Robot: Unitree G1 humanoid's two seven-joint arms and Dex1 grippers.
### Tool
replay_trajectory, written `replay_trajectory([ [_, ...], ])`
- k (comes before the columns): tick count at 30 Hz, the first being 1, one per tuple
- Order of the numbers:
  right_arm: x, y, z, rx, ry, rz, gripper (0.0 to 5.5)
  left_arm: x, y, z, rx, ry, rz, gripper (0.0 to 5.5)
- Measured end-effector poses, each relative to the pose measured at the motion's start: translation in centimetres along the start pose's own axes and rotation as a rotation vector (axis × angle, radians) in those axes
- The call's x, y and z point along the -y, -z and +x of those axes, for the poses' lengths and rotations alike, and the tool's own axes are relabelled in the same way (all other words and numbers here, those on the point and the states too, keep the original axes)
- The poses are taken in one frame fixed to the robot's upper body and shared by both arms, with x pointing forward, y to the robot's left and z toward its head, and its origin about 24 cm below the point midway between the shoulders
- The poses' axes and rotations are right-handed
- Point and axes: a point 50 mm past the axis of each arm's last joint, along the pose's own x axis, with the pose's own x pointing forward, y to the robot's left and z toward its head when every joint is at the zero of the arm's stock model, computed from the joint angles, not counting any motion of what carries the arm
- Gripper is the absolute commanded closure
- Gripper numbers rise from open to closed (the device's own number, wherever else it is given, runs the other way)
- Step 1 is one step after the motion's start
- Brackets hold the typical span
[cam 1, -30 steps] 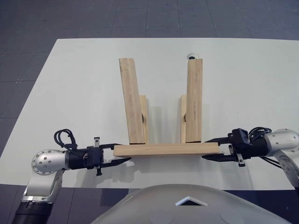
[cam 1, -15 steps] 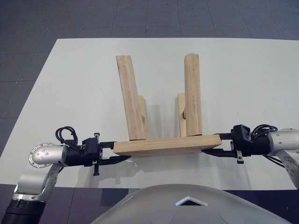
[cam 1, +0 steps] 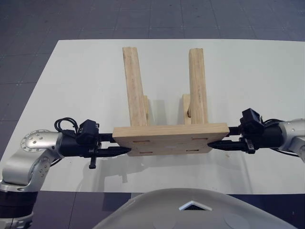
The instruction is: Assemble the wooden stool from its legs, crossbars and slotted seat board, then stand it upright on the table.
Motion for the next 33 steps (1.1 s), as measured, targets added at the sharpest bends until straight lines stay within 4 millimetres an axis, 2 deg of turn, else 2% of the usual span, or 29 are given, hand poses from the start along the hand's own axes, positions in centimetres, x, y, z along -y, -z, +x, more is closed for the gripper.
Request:
replay_trajectory([
  [10,-0.2,-3.0,-1.5,0.023,-0.085,0.226,3.97,-0.2,-3.8,-0.8,-0.006,0.099,-0.195,4.15],
  [15,-0.2,-4.3,-2.3,0.052,-0.138,0.338,3.97,-0.4,-5.1,-0.9,0.049,0.144,-0.309,4.15],
  [21,-0.6,-5.5,-3.3,0.114,-0.331,0.553,3.97,0.2,-6.9,-1.2,0.117,0.281,-0.512,4.15],
  [26,0.1,-6.4,-3.9,0.146,-0.385,0.714,3.97,-0.1,-8.1,-0.8,0.155,0.337,-0.624,4.15],
  [33,2.8,-6.9,-3.9,0.227,-0.465,0.902,3.97,-1.5,-8.7,0.2,0.213,0.392,-0.790,4.15],
])
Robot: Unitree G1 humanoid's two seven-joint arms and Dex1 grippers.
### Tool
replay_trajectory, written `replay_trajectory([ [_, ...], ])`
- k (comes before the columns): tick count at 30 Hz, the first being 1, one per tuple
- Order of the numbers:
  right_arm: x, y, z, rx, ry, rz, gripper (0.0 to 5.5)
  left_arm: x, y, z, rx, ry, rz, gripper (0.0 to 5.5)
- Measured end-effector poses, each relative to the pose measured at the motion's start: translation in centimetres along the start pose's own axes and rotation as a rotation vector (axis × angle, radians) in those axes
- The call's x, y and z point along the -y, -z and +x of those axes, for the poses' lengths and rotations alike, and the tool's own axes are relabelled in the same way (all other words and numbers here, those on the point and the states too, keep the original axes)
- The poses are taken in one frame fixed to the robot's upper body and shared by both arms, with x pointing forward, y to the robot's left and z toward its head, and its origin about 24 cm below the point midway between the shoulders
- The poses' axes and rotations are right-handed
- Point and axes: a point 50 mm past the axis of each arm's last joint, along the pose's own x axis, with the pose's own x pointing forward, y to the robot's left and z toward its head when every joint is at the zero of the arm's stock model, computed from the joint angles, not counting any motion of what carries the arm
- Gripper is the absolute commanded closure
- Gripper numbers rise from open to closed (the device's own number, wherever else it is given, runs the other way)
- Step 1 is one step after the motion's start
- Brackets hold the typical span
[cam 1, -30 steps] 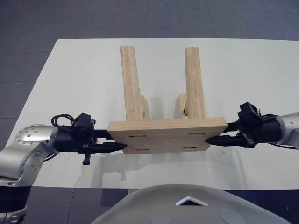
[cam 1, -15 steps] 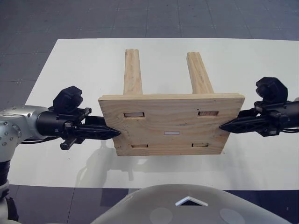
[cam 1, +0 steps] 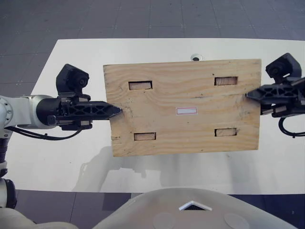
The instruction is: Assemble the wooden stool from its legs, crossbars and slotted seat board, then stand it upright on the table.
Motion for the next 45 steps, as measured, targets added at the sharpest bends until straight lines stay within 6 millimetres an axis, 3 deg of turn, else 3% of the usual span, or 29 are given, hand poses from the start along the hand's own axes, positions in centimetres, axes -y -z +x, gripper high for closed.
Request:
replay_trajectory([
  [8,3.5,-1.9,1.1,0.044,-0.065,0.208,3.97,-1.6,0.4,-1.5,0.015,0.034,-0.228,4.15],
  [13,4.2,-2.7,1.1,0.096,-0.067,0.233,3.97,-3.0,-0.5,-2.0,0.066,0.058,-0.241,4.15],
  [14,4.3,-2.7,1.1,0.098,-0.067,0.234,3.97,-3.1,-0.5,-2.1,0.065,0.061,-0.240,3.70],
  [18,5.1,-2.7,1.4,0.118,-0.128,0.254,2.92,-4.4,-0.1,-1.4,0.088,0.205,-0.269,2.89],
  [25,5.2,-1.4,1.0,0.089,-0.085,0.253,1.59,-4.8,0.0,-2.3,0.113,0.161,-0.242,1.80],
  [31,4.0,-0.6,-0.2,0.091,-0.038,0.210,0.45,-4.8,0.1,-4.1,0.180,0.130,-0.212,0.79],
  [33,2.8,-0.7,-1.0,0.113,-0.039,0.170,0.06,-4.3,-0.1,-5.0,0.213,0.120,-0.183,0.46],
  [35,1.8,-0.8,-1.7,0.141,-0.033,0.128,0.00,-3.8,-0.3,-5.9,0.251,0.106,-0.147,0.12],
  [39,0.1,-0.5,-2.2,0.142,0.018,-0.009,0.00,-3.4,0.7,-7.3,0.281,0.038,-0.080,0.04],
  [42,-0.6,-0.2,-3.2,0.194,0.182,-0.264,0.00,-3.4,1.9,-9.0,0.265,-0.126,0.012,0.04],
  [45,-2.6,-1.4,-5.2,0.322,0.292,-0.557,0.00,-3.9,2.8,-11.2,0.276,-0.284,0.125,0.04],
])
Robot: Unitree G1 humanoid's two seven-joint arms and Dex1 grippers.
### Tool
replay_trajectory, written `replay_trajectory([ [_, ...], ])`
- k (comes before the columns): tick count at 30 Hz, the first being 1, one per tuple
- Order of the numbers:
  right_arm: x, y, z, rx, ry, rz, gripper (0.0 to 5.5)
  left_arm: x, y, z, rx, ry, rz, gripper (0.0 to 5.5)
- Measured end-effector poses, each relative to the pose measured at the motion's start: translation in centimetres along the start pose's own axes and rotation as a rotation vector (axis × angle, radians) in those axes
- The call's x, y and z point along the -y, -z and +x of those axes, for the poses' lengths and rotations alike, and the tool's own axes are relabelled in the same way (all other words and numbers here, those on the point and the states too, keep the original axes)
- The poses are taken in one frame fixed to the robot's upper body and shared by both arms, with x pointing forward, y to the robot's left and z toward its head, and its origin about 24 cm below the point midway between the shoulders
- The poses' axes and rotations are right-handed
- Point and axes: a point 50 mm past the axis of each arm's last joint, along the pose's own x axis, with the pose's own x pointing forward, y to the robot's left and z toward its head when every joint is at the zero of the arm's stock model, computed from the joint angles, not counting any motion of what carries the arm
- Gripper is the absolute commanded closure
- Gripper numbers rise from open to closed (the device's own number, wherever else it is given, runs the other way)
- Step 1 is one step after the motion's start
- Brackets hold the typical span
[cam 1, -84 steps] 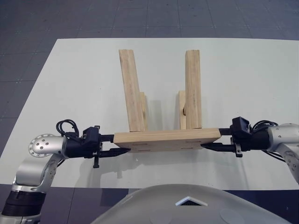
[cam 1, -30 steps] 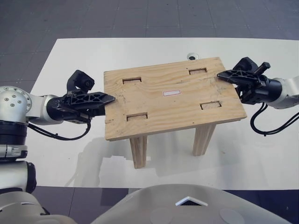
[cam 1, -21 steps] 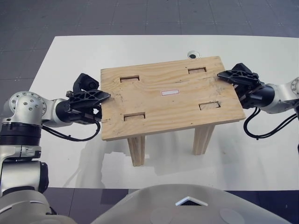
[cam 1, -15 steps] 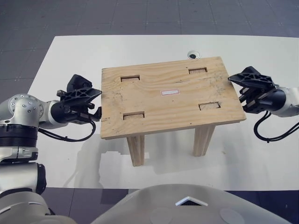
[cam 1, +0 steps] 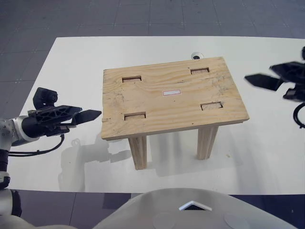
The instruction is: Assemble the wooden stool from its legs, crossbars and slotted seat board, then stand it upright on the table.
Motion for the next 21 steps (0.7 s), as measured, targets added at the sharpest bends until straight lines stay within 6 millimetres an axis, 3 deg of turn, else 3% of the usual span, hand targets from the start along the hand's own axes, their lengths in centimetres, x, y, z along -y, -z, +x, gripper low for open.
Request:
replay_trajectory([
  [3,-0.7,-1.8,0.9,0.099,0.050,-0.272,0.00,-0.3,-0.9,-1.6,0.038,-0.105,0.221,0.04],
  [9,-4.4,-3.2,7.4,0.278,0.146,-0.660,0.00,-1.4,-0.7,-1.1,0.238,-0.220,0.410,0.04],
  [13,-6.6,-1.0,11.0,0.246,0.290,-0.921,0.00,-3.1,-0.1,2.1,0.293,-0.490,0.498,0.04],
  [19,-8.7,3.2,13.9,0.037,0.195,-0.988,0.00,-4.0,1.0,5.4,0.381,-0.660,0.516,0.04],
  [21,-8.9,3.4,14.4,-0.005,0.171,-0.978,0.00,-4.7,1.3,5.8,0.388,-0.725,0.509,0.04],
])
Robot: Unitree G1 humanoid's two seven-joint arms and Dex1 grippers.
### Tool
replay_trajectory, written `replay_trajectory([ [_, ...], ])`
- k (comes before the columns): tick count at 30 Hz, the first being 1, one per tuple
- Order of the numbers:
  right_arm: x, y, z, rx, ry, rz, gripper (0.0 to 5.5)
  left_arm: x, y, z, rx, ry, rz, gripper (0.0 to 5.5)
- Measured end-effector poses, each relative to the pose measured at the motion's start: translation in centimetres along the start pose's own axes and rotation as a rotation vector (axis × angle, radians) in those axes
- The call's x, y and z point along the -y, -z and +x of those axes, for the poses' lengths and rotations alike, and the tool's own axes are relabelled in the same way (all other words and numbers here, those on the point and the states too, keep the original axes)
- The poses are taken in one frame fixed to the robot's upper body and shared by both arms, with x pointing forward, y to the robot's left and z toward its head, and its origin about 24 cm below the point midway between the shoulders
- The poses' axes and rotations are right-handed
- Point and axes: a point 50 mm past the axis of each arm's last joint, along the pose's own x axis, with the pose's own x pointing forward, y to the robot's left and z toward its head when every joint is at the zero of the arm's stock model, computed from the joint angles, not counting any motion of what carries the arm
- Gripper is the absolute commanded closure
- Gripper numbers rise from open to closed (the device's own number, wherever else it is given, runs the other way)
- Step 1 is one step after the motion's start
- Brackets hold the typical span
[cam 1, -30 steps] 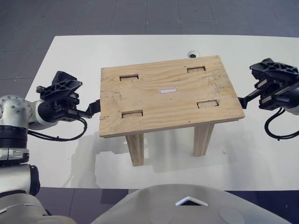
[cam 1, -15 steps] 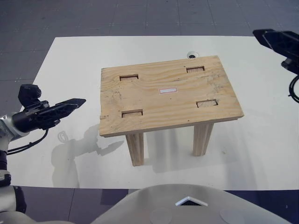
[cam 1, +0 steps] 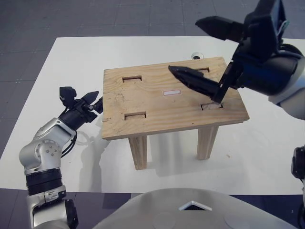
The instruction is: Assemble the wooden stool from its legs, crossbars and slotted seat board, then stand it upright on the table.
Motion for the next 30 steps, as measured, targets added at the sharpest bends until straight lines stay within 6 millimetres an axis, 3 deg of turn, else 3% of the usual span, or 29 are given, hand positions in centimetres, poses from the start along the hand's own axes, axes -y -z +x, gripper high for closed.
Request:
replay_trajectory([
  [6,-0.7,-1.6,2.7,-0.038,-0.115,-0.003,0.00,0.7,2.2,1.6,-0.033,-0.034,0.004,0.04],
  [11,0.9,-3.0,4.6,0.014,-0.107,0.086,0.00,1.5,3.4,2.6,-0.047,-0.012,-0.006,0.04],
  [14,0.3,-2.1,5.9,0.008,-0.149,0.146,0.00,1.4,4.0,2.8,-0.056,-0.028,-0.005,0.04],
  [17,-2.2,1.8,6.9,-0.074,-0.214,0.223,0.00,1.7,4.3,3.1,-0.060,-0.022,0.000,0.04],
  [18,-2.8,2.1,6.5,-0.065,-0.210,0.198,0.00,1.8,4.3,3.1,-0.060,-0.021,0.001,0.04],
  [24,-4.0,2.9,5.6,0.007,-0.189,0.157,0.00,2.5,4.2,2.9,-0.057,-0.014,0.018,0.04],
  [30,-2.8,3.1,5.7,0.014,-0.149,0.126,0.00,3.3,4.3,2.6,-0.041,-0.029,0.029,0.04],
])
